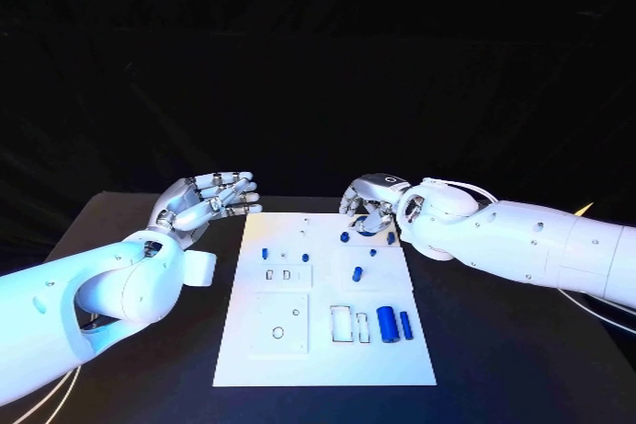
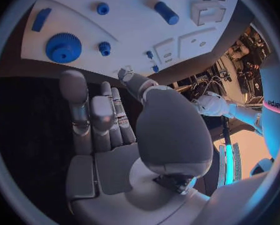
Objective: Assemble the parts on the task board
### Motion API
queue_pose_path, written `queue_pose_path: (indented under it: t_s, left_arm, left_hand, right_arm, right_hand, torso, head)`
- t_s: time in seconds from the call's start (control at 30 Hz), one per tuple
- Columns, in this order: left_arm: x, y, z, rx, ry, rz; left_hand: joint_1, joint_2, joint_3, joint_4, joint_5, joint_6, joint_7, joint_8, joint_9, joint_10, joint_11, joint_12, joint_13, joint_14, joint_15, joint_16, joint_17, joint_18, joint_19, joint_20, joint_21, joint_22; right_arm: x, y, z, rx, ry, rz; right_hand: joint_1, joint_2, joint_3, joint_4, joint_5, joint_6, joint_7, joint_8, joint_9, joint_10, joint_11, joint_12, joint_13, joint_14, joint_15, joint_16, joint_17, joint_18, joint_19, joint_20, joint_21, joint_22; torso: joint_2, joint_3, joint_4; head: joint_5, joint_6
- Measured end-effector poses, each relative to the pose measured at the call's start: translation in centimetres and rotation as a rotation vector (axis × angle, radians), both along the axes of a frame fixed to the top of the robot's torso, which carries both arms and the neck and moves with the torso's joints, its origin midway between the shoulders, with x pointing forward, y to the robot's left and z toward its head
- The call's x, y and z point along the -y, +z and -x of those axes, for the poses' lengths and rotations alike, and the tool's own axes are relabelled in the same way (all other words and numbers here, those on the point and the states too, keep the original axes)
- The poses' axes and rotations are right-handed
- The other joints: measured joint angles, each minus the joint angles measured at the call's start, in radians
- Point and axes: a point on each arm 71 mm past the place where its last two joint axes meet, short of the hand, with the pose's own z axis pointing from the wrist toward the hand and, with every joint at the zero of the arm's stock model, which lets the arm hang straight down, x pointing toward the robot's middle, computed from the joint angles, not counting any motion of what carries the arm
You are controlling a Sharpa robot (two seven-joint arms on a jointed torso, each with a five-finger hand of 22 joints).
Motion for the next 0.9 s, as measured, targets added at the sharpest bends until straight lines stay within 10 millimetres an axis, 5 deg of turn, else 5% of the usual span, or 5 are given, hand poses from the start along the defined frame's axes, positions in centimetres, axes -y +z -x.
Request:
queue_pose_path:
  t_s: [0.13, 0.17, 0.37, 0.9]
  left_arm:
    - [0.06, 0.24, 0.22, 0.002, -0.005, 0.003]
    - [0.07, 0.33, 0.25, 0.003, -0.006, 0.004]
    - [0.02, 0.68, 0.41, 0.007, -0.009, 0.005]
    - [-0.26, 0.86, 0.35, 0.008, -0.003, 0.002]
  left_hand:
    - [0.0, 0.0, 0.0, 0.0, 0.0, 0.0, 0.0, 0.0, 0.0, 0.0, 0.0, 0.0, 0.0, 0.0, 0.0, 0.0, 0.003, 0.0, 0.002, -0.002, 0.0, 0.001]
    - [0.0, 0.0, 0.0, 0.0, 0.0, 0.0, 0.0, 0.0, 0.0, 0.0, 0.0, 0.0, 0.0, 0.0, 0.0, 0.0, 0.003, 0.0, 0.002, -0.002, 0.0, 0.001]
    - [0.0, 0.0, 0.0, 0.0, 0.0, -0.001, 0.0, 0.0, 0.0, 0.0, 0.0, 0.0, 0.0, 0.0, 0.0, 0.0, 0.004, 0.0, 0.004, -0.003, 0.0, 0.001]
    - [0.0, 0.0, 0.0, 0.0, 0.0, -0.001, 0.0, 0.0, 0.0, 0.0, 0.0, 0.0, 0.0, 0.0, 0.0, 0.0, 0.006, 0.0, 0.004, -0.003, 0.0, 0.005]
  right_arm:
    - [-0.38, -0.14, -0.17, -0.001, 0.0, 0.027]
    - [-0.42, -0.18, -0.22, -0.003, -0.001, 0.033]
    - [-0.49, -0.54, -0.36, -0.018, -0.008, 0.07]
    - [0.39, -0.96, -0.34, -0.038, -0.034, 0.115]
  right_hand:
    - [0.0, 0.0, 0.0, 0.0, 0.0, -0.013, -0.001, -0.001, 0.01, -0.023, 0.002, 0.0, 0.004, 0.007, 0.007, 0.084, 0.077, -0.002, 0.008, 0.004, 0.105, 0.113]
    - [0.0, 0.0, 0.0, 0.0, 0.0, -0.013, -0.001, -0.001, 0.013, -0.024, 0.001, 0.0, 0.005, 0.007, 0.007, 0.099, 0.088, -0.024, 0.008, 0.004, 0.128, 0.141]
    - [0.0, 0.0, -0.014, 0.014, 0.0, -0.013, -0.001, -0.001, 0.019, -0.035, 0.003, 0.0, 0.007, 0.007, 0.007, 0.13, 0.115, -0.024, 0.012, 0.008, 0.172, 0.189]
    - [0.0, 0.0, -0.028, 0.027, 0.0, -0.019, -0.006, -0.001, 0.026, -0.046, 0.004, 0.0, 0.014, 0.007, 0.007, 0.153, 0.128, -0.025, 0.015, 0.011, 0.215, 0.238]
  torso:
    - [0.009, -0.003, 0.0074]
    - [0.012, -0.0036, 0.0099]
    - [0.022, -0.0056, 0.0194]
    - [0.036, -0.0087, 0.0309]
  head:
    - [-0.005, 0.0]
    - [-0.007, 0.0]
    - [-0.012, -0.002]
    - [-0.023, -0.001]
